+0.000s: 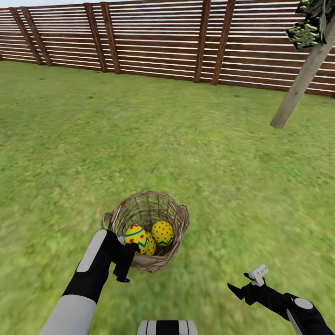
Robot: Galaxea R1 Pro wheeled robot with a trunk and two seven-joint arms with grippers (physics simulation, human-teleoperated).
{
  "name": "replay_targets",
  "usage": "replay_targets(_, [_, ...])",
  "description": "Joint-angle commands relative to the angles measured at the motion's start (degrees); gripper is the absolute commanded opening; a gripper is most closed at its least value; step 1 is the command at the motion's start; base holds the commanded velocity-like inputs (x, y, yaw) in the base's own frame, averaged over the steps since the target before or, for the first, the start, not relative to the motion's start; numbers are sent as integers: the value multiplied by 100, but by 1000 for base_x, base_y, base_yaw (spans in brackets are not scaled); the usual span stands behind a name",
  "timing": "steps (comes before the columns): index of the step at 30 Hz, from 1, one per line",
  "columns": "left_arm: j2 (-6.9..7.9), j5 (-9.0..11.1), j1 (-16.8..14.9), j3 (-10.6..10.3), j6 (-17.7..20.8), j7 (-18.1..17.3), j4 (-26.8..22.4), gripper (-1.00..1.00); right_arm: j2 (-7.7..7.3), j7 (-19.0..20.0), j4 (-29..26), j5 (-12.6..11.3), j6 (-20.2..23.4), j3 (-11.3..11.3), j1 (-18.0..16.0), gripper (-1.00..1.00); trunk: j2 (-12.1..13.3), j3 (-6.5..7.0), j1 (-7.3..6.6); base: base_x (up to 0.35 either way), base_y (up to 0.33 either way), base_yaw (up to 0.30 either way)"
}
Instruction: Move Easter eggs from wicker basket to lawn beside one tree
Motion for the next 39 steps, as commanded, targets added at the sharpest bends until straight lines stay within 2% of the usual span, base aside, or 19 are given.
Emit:
replay_targets(1, [-1, 4, -3, 3, 60, 28, -4, 100, 3, 35, -9, 24, 34, -14, -2, 100, -43, -23, 21, 0, 0, 0])
replay_targets(10, [-1, 5, -3, 2, 60, 28, -14, 100, 3, 35, -10, 24, 34, -14, -2, 100, -83, -41, 43, 0, 0, 0])
replay_targets(11, [-1, 2, -3, -1, 60, 28, -17, -100, 3, 35, -10, 24, 34, -14, -2, 100, -83, -41, 43, 0, 0, 0])
replay_targets(39, [1, 5, -3, -5, 79, 28, -41, -100, 3, 35, -10, 24, 34, -5, -2, 100, -83, -41, 43, 0, 0, 0])
